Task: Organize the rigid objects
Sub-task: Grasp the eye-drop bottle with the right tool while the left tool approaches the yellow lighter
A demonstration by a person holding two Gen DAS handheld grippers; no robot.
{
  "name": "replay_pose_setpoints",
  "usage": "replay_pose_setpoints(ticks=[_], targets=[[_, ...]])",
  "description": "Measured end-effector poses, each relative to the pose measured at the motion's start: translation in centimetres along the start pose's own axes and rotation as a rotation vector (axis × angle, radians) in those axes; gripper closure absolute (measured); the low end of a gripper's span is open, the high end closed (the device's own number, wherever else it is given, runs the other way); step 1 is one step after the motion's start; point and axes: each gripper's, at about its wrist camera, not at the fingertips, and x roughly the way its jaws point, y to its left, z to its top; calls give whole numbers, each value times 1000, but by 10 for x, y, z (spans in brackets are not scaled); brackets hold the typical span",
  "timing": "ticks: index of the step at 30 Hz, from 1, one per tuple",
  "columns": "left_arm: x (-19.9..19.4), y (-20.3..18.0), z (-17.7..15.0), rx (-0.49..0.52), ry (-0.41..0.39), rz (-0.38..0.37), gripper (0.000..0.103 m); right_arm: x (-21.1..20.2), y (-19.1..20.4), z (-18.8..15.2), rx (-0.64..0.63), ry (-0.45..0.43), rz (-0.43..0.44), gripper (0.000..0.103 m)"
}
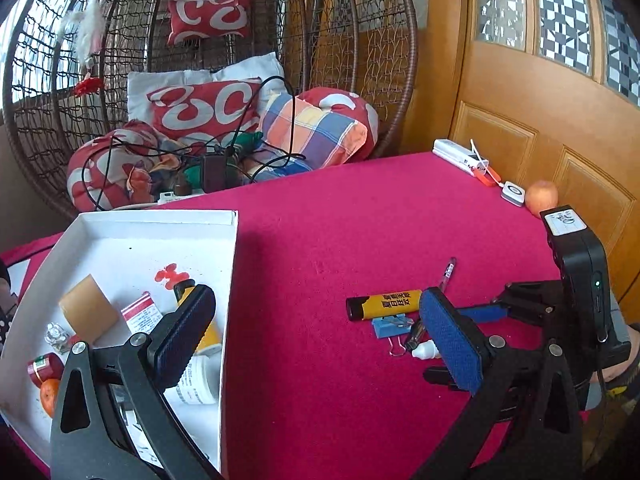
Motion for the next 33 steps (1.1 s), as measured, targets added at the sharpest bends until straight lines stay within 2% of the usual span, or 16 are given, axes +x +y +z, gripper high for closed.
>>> replay_pose_setpoints(ticks=[1,2,4,6,7,8,11,13,16,19,21,24,25,28,31,33], targets=[[8,1,5,1,27,-18,0,8,-1,2,2,29,31,33],[15,0,9,0,46,-39,0,8,0,4,-21,-1,29,35],[31,-2,15,13,80,-56,0,10,4,6,-56,5,22,42],[49,-8,18,38,114,-37,0,7,8,1,-90,18,17,74],[57,-11,18,49,124,-37,0,3,11,-2,-109,26,20,81],[65,-14,18,62,138,-42,2,-1,14,-9,-125,31,21,84],[89,-25,15,119,186,-19,6,-19,16,-30,-97,24,44,84],[103,-31,13,158,220,12,6,-28,10,-42,-33,2,64,84],[117,-42,6,224,253,19,5,-34,-6,-52,99,-41,112,84],[114,-54,-4,271,271,-57,6,-34,-19,-57,207,-70,180,84],[107,-60,-11,300,263,-58,10,-35,-24,-61,247,-87,215,84],[110,-54,-11,201,387,-187,14,-36,-31,-67,296,-105,257,84],[110,-53,-10,192,393,-200,16,-37,-31,-68,300,-108,258,84],[109,-59,-5,285,334,-111,16,-38,-29,-67,296,-110,251,84],[120,-58,2,290,292,-74,16,-38,-31,-69,307,-113,262,84],[130,-58,3,289,298,-51,16,-39,-31,-70,310,-114,265,84]])
